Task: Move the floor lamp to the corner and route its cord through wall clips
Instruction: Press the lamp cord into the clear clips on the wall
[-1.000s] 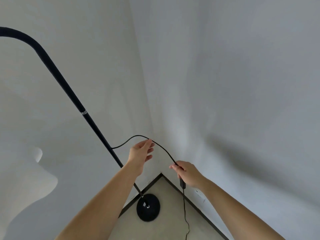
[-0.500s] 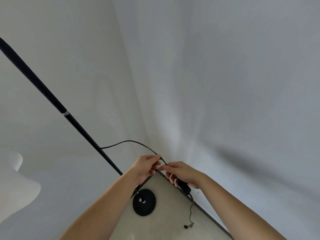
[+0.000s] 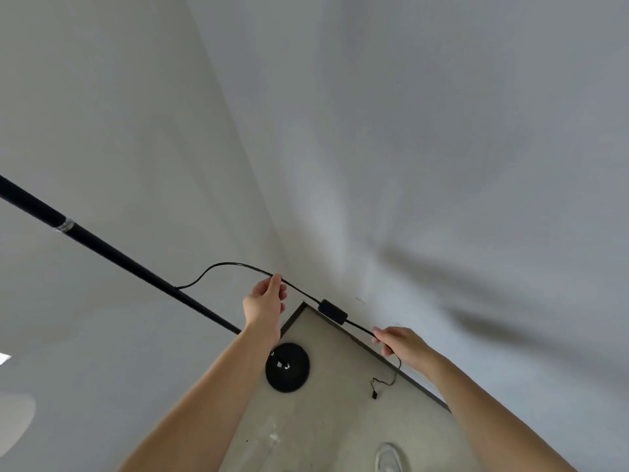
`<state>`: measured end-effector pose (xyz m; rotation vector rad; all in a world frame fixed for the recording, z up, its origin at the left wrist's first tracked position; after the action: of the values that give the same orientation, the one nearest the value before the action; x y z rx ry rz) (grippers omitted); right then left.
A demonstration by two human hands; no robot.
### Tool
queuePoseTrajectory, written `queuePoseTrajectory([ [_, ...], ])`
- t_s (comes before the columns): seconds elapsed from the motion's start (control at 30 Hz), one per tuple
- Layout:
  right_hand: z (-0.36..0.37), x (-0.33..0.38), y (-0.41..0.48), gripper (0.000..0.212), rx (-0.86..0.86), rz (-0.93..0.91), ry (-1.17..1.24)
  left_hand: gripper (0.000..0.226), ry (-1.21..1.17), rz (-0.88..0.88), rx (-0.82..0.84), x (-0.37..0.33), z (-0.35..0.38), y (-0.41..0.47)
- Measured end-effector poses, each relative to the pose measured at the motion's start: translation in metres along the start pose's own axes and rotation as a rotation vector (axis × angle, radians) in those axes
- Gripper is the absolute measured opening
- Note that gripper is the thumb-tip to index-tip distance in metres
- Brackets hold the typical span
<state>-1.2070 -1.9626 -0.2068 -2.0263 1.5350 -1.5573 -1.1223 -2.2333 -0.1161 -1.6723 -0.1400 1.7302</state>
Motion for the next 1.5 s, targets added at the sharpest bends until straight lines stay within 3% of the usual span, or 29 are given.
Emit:
queuePoseTrajectory([
  [0.17,0.008,0.010,-0.014,0.040,-0.084,0.051,0.111,0.034,0.161,-0.137,0.110,0.026,0.006,-0.001],
  [0.33,0.030,0.027,-0.032,0.039,-0.232,0.009,0.199,0.054,0.312,-0.312,0.378,0.075,0.011,-0.018],
  [0.47,0.068,0.010,-0.030,0.040,-0.351,0.020,0.264,0.040,0.480,-0.144,0.526,0.121,0.005,-0.007],
  [0.53,0.089,-0.006,-0.023,0.039,-0.388,0.043,0.338,0.029,0.542,-0.031,0.545,0.142,-0.001,0.003],
  [0.63,0.114,-0.028,-0.009,0.037,-0.403,0.040,0.532,0.018,0.495,0.004,0.562,0.167,-0.010,0.018],
  [0.73,0.132,-0.048,0.012,0.032,-0.369,0.007,0.607,0.029,0.388,-0.025,0.540,0.183,-0.010,0.034],
  [0.87,0.157,-0.082,0.044,0.045,-0.314,0.003,0.466,0.038,0.355,0.057,0.456,0.199,0.004,0.058],
  [1.03,0.192,-0.155,0.076,0.053,-0.256,0.155,0.230,0.033,-0.051,-0.027,0.285,0.209,0.025,0.093],
  [1.17,0.206,-0.188,0.111,0.046,-0.256,0.174,0.224,0.013,0.217,0.105,0.353,0.254,0.022,0.119],
  [1.3,0.200,-0.196,0.160,0.044,-0.333,0.127,0.228,0.018,0.480,0.056,0.438,0.326,0.013,0.145],
  [1.5,0.204,-0.215,0.237,0.040,-0.438,0.000,0.154,0.019,0.544,0.010,0.513,0.406,0.008,0.190],
])
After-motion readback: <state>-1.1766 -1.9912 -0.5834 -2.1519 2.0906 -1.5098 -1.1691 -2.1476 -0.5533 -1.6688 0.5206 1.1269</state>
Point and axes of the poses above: each hand's wrist, its own y-axis towards the middle knuckle, its own z-axis out of the palm, x = y × z, the point moved 2 cm from there along y, towards the middle knuckle, and after that the axes turned 11 degrees about -y, right-handed, at the moved point
